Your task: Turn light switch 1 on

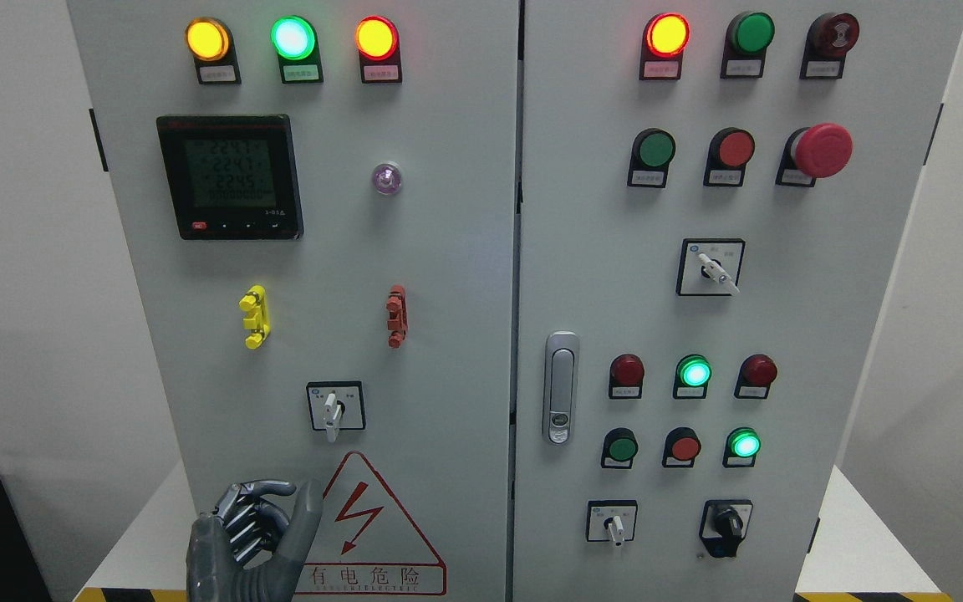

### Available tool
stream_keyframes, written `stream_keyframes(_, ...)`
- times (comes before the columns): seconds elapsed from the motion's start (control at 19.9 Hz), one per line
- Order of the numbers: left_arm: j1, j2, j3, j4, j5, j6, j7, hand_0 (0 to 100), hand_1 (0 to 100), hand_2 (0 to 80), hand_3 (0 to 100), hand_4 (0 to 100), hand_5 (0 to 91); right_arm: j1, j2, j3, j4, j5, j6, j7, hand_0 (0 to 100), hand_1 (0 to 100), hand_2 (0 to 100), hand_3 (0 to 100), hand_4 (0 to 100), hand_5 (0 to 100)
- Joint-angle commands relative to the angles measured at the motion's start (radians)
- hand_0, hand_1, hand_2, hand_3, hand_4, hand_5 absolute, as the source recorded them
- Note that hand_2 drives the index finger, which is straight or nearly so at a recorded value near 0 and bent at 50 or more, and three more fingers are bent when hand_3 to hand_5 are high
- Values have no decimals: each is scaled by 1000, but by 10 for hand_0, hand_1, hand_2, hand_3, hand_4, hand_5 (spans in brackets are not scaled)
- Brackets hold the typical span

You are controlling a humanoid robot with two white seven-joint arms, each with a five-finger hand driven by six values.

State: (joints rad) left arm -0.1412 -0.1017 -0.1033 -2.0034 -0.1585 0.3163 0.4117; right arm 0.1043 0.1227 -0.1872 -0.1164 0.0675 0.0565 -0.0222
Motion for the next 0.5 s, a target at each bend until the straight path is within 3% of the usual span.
stream_keyframes(0.0, -44, -21, -76, 8, -9, 47, 51, 0, 529, 533, 881, 916, 852, 0, 0, 0, 1, 0, 0, -1, 0, 0, 0, 0, 0, 0)
stream_keyframes(0.15, -46, -21, -81, 12, -10, 52, 59, 0, 532, 538, 889, 916, 853, 0, 0, 0, 0, 0, 0, 1, 0, 0, 0, 0, 0, 0)
stream_keyframes(0.35, -58, -24, -102, 20, -59, 56, 62, 0, 539, 539, 900, 920, 855, 0, 0, 0, 0, 0, 0, -1, 0, 0, 0, 0, 0, 0)
stream_keyframes(0.45, -61, -26, -104, 22, -61, 58, 90, 0, 540, 543, 915, 931, 862, 0, 0, 0, 0, 0, 0, -1, 0, 0, 0, 0, 0, 0)
